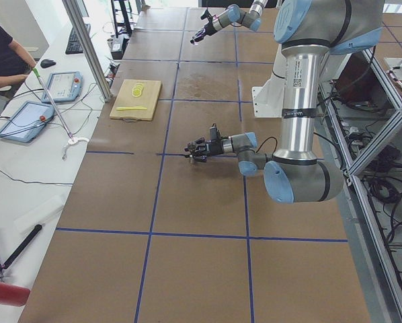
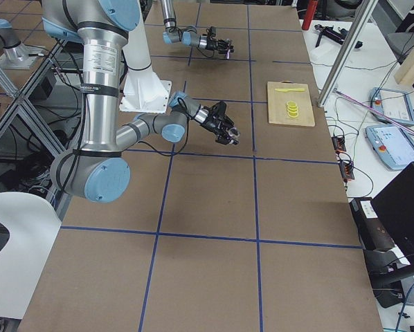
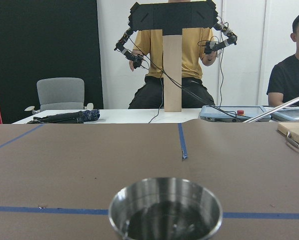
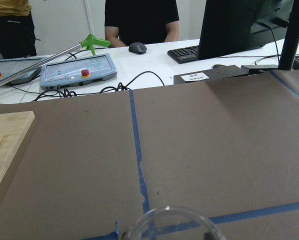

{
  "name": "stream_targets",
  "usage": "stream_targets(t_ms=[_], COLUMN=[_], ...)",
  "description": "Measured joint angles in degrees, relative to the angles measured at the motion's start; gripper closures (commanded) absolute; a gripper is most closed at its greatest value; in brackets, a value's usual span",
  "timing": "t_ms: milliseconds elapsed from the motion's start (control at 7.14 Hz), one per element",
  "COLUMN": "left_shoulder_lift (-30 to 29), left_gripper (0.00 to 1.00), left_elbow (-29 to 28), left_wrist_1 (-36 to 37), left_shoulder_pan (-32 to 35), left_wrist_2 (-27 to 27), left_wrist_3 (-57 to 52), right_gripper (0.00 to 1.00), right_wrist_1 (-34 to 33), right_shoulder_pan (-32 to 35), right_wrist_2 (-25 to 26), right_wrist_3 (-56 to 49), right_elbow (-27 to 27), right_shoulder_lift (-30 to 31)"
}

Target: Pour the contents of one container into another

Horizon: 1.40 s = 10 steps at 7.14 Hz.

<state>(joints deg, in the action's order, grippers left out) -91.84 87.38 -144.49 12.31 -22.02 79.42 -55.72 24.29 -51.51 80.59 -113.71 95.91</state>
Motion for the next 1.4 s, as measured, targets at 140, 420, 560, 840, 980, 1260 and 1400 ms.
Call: stream_targets(t_ms=[140,420,560,840,980,1260,1400], left_shoulder_lift=[0.0,0.4,0.8,4.5,6.6,8.2,9.0], left_gripper=[0.00,0.00,0.00,0.00,0.00,0.00,0.00], left_elbow=[0.2,2.6,4.0,7.1,8.8,11.9,14.1], left_wrist_1=[0.0,-0.1,-0.2,-0.2,-0.3,-0.2,-0.2], left_shoulder_pan=[0.0,0.1,0.2,0.2,0.3,0.3,0.3], left_wrist_2=[-0.8,-4.8,-7.0,-11.4,-13.1,-17.5,-20.5], left_wrist_3=[-0.3,-2.7,-3.9,-5.1,-5.9,-8.1,-9.6], right_gripper=[1.00,1.00,1.00,1.00,1.00,1.00,1.00], right_wrist_1=[0.0,0.0,0.0,0.0,0.0,0.0,0.0], right_shoulder_pan=[-0.6,-2.3,-3.0,-3.7,-4.0,-4.8,-5.2], right_wrist_2=[0.7,2.8,3.8,4.9,5.4,7.0,8.1], right_wrist_3=[0.3,1.9,2.3,2.6,2.7,4.3,4.9], right_elbow=[0.3,0.9,1.2,1.4,1.5,3.1,4.0], right_shoulder_lift=[0.1,0.3,0.4,0.4,0.4,0.4,0.4])
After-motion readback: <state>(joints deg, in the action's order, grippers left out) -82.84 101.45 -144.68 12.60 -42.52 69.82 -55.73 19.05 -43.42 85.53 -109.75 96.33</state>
